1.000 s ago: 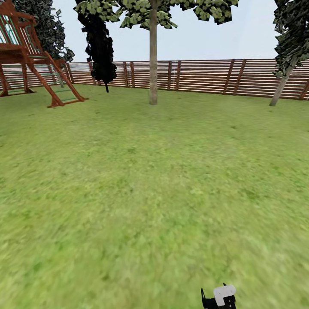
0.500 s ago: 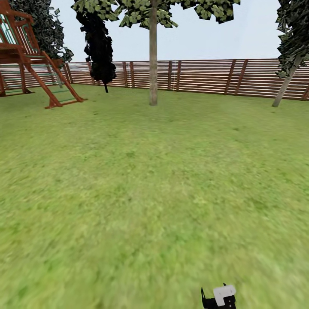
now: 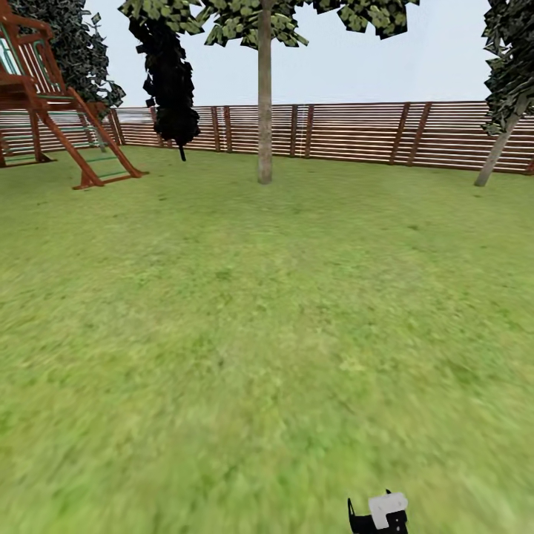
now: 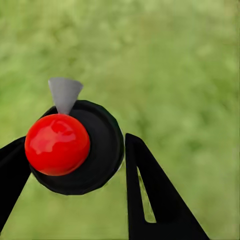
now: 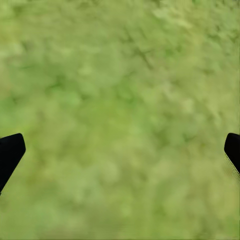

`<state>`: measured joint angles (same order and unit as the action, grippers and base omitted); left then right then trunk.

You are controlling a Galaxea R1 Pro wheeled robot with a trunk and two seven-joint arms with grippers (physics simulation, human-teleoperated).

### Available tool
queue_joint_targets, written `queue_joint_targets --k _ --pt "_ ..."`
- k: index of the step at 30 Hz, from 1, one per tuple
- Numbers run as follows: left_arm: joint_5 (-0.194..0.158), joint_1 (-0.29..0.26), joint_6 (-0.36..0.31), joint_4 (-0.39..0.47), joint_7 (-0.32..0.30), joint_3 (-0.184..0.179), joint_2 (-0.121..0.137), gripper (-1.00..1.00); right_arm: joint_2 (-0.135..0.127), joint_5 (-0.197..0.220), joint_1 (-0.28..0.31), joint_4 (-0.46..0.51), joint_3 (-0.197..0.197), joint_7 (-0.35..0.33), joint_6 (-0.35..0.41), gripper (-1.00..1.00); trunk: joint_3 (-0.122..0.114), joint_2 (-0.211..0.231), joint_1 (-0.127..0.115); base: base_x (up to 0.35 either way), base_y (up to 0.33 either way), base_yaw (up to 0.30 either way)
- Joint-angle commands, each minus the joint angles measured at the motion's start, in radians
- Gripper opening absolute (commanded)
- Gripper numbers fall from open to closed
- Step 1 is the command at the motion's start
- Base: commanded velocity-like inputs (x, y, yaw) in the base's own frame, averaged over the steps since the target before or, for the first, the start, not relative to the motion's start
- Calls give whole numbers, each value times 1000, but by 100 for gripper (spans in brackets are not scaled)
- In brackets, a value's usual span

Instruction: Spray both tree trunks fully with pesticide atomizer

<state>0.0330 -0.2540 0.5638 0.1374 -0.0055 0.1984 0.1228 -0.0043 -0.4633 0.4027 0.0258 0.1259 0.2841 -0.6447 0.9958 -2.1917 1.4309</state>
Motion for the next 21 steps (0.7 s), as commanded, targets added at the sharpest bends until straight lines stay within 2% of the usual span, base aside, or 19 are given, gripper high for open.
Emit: queue_joint_targets --k 1,21 --pt "4 -1 3 -1 0 5 0 -100 0 -11 1 -1 8 4 -3 100 1 0 0 336 0 0" --pt "3 -1 4 -1 -1 4 -1 -100 1 -11 1 -1 8 4 -3 100 1 0 0 336 0 0"
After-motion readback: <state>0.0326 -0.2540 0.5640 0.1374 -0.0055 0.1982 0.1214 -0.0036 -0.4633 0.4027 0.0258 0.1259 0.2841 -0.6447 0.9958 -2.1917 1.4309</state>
